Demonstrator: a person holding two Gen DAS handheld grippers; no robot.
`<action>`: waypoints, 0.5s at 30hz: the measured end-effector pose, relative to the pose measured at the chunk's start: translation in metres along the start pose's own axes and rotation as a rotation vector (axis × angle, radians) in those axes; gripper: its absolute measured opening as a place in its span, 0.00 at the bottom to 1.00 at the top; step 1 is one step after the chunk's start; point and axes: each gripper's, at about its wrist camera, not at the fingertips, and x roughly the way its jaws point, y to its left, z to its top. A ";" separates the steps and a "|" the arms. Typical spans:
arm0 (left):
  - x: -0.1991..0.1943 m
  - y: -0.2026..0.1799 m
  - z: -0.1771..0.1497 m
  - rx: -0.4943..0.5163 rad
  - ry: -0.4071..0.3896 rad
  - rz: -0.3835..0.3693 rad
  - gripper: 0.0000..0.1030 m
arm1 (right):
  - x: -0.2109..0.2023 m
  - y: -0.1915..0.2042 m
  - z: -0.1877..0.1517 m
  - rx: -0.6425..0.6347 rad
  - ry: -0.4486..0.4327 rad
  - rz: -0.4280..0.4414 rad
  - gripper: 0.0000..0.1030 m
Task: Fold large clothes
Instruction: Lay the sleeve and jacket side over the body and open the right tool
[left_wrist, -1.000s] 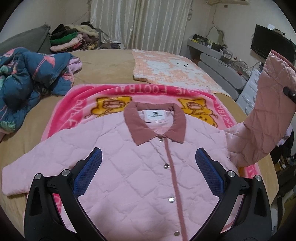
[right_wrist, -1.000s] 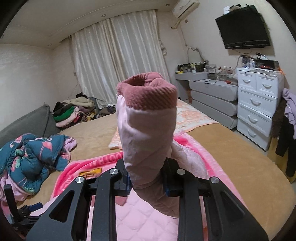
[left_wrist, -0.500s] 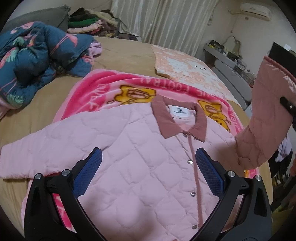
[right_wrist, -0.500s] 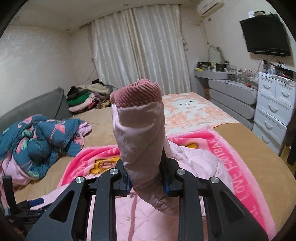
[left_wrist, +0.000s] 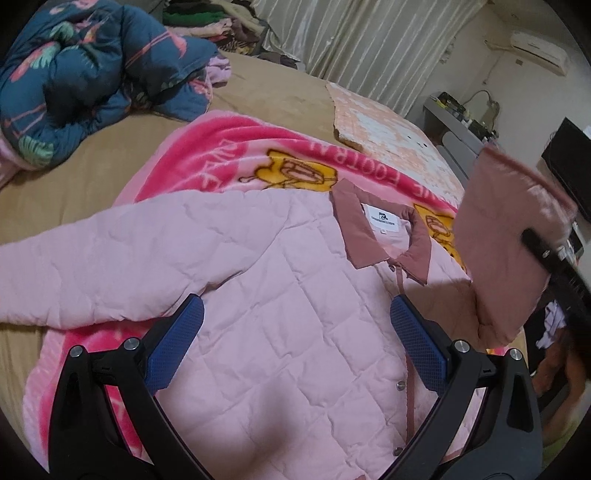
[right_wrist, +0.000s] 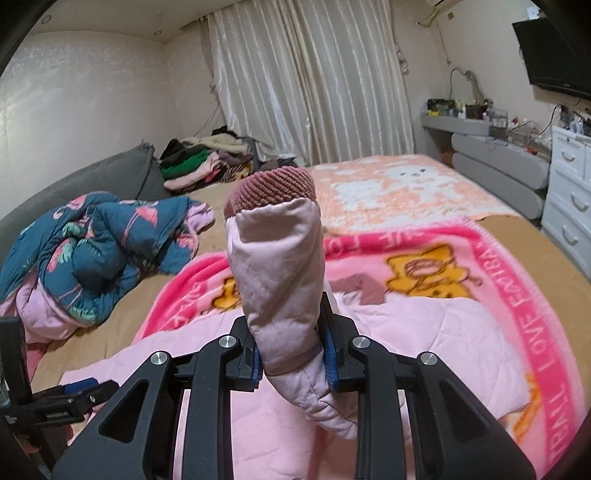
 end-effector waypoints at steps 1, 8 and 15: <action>0.001 0.003 0.000 -0.011 0.000 0.000 0.92 | 0.007 0.003 -0.006 -0.001 0.014 0.007 0.23; 0.009 0.023 -0.002 -0.058 0.019 0.006 0.92 | 0.051 0.019 -0.052 0.001 0.103 0.040 0.23; 0.016 0.036 -0.007 -0.092 0.042 0.002 0.92 | 0.078 0.035 -0.097 -0.014 0.162 0.094 0.29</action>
